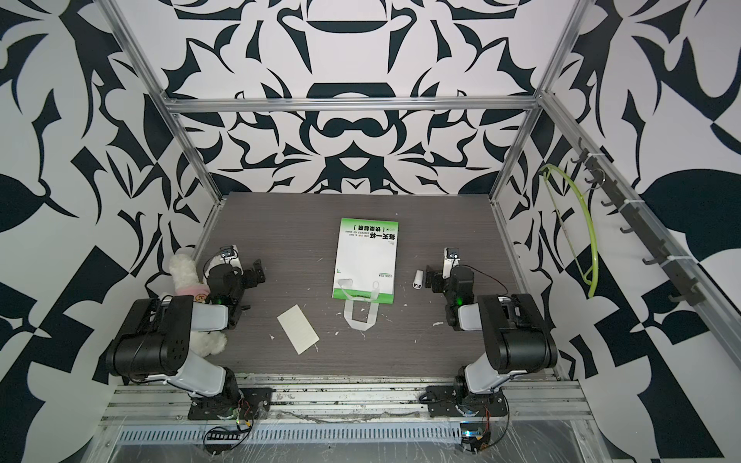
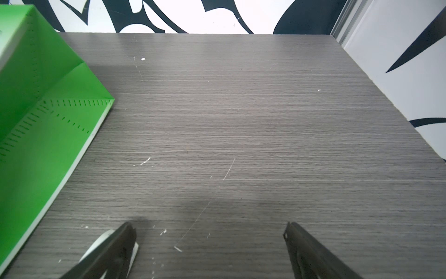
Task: Staple the receipts to the bags
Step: Pick up the takeout bag at the center of the board.
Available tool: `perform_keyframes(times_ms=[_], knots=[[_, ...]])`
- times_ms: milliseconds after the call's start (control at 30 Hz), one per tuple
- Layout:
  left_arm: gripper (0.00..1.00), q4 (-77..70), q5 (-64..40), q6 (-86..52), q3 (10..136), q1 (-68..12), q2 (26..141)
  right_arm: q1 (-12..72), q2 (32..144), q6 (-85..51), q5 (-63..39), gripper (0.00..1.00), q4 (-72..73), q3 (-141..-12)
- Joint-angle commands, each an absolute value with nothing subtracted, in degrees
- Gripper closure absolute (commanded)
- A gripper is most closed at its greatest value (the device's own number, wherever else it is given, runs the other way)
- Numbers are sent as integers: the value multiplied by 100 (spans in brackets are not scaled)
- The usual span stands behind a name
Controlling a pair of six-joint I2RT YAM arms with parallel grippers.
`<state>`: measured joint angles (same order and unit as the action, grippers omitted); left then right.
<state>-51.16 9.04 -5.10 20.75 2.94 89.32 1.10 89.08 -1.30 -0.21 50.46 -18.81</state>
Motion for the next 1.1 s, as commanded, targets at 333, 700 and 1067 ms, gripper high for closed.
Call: perform_keyframes(times_ms=[333, 700, 1067], knots=[[2, -672, 549, -1056, 4202, 272, 6498, 104, 6019, 64, -897, 16, -378, -4439], [4, 1839, -1143, -15, 5378, -703, 6145, 1818, 6786, 1610, -2733, 24, -4307, -6859], [5, 2207, -1246, 589, 5256, -1503, 6133, 3589, 8258, 2379, -1128, 34, -4804, -7434]])
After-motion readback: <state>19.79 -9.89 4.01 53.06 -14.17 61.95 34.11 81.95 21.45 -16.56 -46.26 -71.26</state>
